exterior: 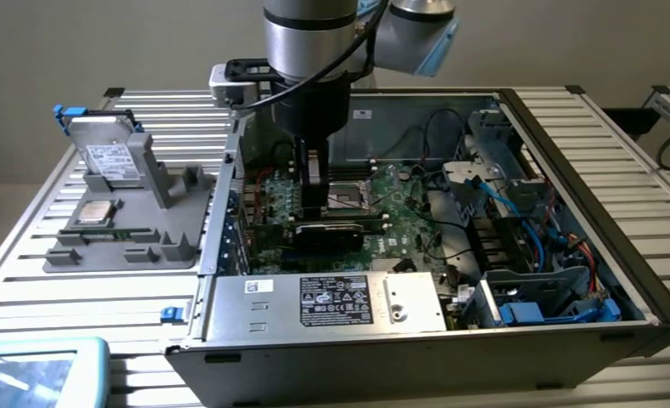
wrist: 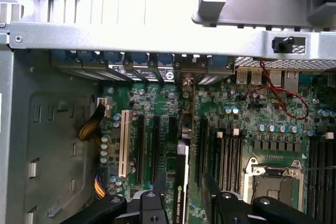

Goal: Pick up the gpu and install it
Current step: 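Press down on the gpu until it lock into place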

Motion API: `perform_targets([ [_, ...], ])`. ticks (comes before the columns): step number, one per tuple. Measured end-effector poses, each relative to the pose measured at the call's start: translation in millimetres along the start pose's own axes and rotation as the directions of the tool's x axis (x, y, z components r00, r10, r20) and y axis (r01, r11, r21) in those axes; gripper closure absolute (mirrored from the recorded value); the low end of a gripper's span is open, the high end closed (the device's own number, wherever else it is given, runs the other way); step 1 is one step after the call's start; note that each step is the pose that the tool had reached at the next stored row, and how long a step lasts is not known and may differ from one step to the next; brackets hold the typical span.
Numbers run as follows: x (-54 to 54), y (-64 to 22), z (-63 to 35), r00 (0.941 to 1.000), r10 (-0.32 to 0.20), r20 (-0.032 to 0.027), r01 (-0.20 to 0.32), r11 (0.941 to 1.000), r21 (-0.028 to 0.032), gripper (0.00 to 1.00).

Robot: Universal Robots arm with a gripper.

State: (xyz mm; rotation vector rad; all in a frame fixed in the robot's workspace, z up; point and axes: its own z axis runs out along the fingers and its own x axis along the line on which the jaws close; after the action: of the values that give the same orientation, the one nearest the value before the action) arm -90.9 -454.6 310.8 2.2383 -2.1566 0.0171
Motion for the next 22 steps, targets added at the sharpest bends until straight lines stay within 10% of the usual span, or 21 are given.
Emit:
perform_targets([
  [6, 0.0, 0.0, -0.4, 1.0, 0.0, -0.0033, 0.0, 1.0, -0.0001, 0.62],
  [12, 0.0, 0.0, -0.7, 1.0, -0.001, -0.0054, 0.001, 1.0, -0.0002, 0.89],
  [22, -0.9, 6.0, 5.8, 0.9999, -0.001, -0.0141, 0.001, 1.0, -0.0006, 0.89],
])
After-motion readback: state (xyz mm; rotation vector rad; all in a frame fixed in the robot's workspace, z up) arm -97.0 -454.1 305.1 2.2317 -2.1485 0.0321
